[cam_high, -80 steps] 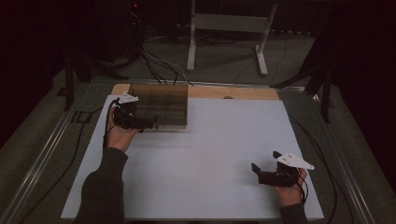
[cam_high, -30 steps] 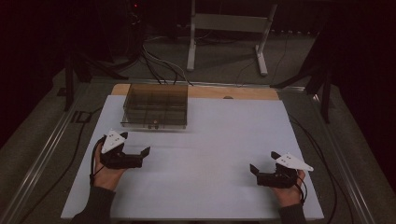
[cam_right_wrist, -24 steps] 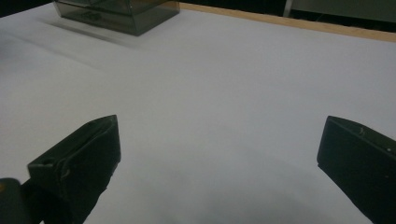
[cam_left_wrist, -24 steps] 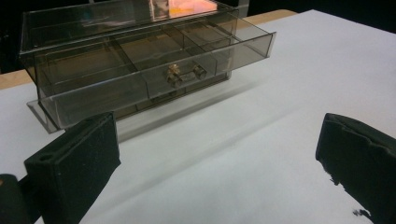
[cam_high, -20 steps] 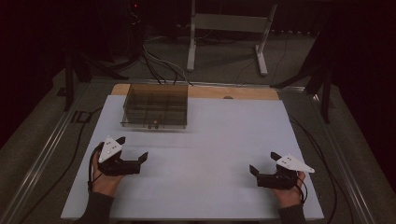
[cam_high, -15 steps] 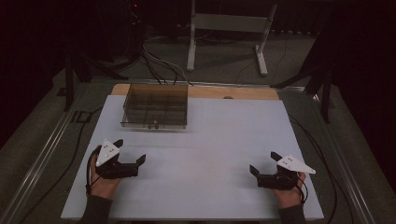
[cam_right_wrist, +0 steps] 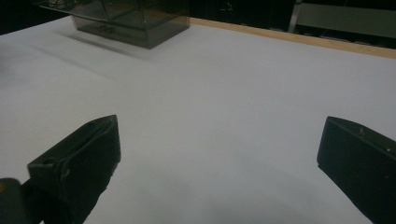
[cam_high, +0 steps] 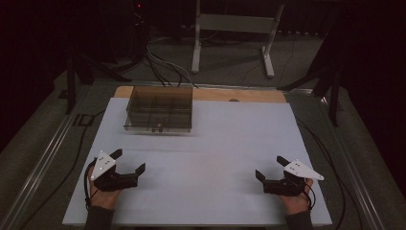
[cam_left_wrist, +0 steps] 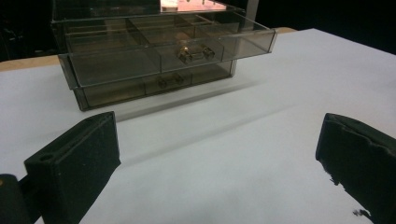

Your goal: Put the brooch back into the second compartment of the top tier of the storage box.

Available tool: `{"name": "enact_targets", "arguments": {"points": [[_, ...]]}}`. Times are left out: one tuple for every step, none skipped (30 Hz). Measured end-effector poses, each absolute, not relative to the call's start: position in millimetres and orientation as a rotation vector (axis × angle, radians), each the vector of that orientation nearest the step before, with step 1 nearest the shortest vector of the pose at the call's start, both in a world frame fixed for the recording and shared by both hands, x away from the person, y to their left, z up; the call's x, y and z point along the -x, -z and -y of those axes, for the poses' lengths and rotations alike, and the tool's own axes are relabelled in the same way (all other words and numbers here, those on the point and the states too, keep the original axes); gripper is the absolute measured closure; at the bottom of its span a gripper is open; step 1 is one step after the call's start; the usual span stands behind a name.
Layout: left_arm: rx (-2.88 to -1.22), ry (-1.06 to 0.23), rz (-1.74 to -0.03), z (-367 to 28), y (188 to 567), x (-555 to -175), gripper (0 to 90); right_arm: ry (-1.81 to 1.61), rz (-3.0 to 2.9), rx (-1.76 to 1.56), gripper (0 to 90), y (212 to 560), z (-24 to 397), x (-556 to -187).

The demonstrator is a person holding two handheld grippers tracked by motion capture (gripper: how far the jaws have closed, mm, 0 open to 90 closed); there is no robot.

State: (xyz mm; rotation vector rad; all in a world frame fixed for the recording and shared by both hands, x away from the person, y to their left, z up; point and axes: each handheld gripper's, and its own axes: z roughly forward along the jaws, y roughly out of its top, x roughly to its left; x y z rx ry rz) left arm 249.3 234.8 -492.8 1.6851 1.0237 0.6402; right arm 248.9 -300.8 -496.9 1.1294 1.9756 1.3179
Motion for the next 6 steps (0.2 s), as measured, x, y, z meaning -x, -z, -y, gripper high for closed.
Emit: {"name": "enact_targets", "arguments": {"points": [[-1.681, -0.642, -1.030, -236.1, 493.1, -249.3, 0.4, -1.319, -1.979, -1.127, 0.2, 497.3, 300.7, -249.2], [-1.676, -0.642, -1.037, -237.5, 493.5, -249.5, 0.4, -1.319, -1.983, -1.125, 0.2, 497.7, 300.5, -249.4], [-1.676, -0.640, -1.044, -238.8, 493.8, -249.7, 0.4, -1.320, -1.987, -1.124, 0.2, 497.9, 300.2, -249.6], [-1.673, -0.640, -1.052, -239.6, 494.2, -249.8, 0.4, -1.320, -1.991, -1.122, 0.2, 498.2, 300.0, -249.8], [-1.673, -0.644, -1.055, -240.4, 494.4, -249.8, 0.4, -1.322, -1.996, -1.124, 0.2, 498.4, 299.6, -250.0], [-1.673, -0.647, -1.060, -240.8, 494.5, -249.7, 0.4, -1.322, -2.001, -1.124, 0.2, 498.6, 299.1, -250.3]]}}
